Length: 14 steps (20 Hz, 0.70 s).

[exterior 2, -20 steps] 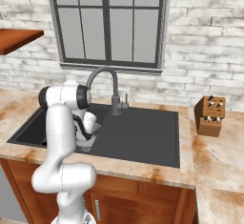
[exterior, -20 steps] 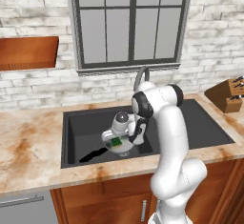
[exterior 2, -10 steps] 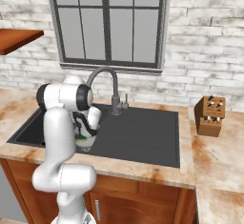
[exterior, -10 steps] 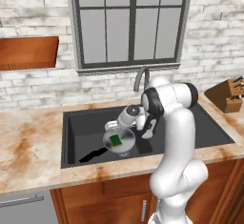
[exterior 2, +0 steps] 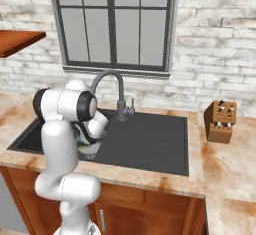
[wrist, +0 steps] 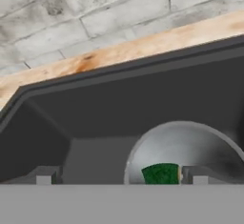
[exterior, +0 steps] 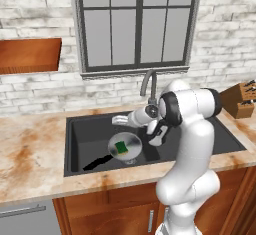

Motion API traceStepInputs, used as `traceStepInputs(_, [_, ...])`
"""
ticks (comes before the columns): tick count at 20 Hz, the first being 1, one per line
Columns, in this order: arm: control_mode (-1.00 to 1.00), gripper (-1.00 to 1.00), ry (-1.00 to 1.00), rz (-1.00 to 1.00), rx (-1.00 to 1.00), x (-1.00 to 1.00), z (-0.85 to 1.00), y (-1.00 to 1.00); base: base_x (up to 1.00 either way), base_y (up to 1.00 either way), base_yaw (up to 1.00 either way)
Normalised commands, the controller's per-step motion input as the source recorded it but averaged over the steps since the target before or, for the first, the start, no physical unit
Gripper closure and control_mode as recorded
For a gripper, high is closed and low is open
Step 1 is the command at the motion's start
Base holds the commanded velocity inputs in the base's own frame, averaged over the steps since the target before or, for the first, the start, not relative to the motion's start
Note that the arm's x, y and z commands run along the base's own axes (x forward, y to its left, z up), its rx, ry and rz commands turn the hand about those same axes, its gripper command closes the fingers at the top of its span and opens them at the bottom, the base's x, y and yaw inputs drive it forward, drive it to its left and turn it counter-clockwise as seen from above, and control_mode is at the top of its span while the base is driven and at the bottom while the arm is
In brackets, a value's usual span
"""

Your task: Pick the pan and sponge and place them into the sink. Then turn on the water.

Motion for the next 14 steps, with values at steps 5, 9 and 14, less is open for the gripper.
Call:
traceStepInputs(5, [-1.0, -1.0, 0.03, -0.13, 0.0, -0.26, 0.99, 0.62, 0.0, 0.0, 0.0])
traceStepInputs(9, [-1.0, -1.0, 0.04, -0.14, -0.14, -0.17, 0.85, 0.39, 0.0, 0.0, 0.0])
traceStepInputs(14, [-1.0, -1.0, 0.02, -0.07, -0.27, -0.21, 0.66, 0.08, 0.0, 0.0, 0.0])
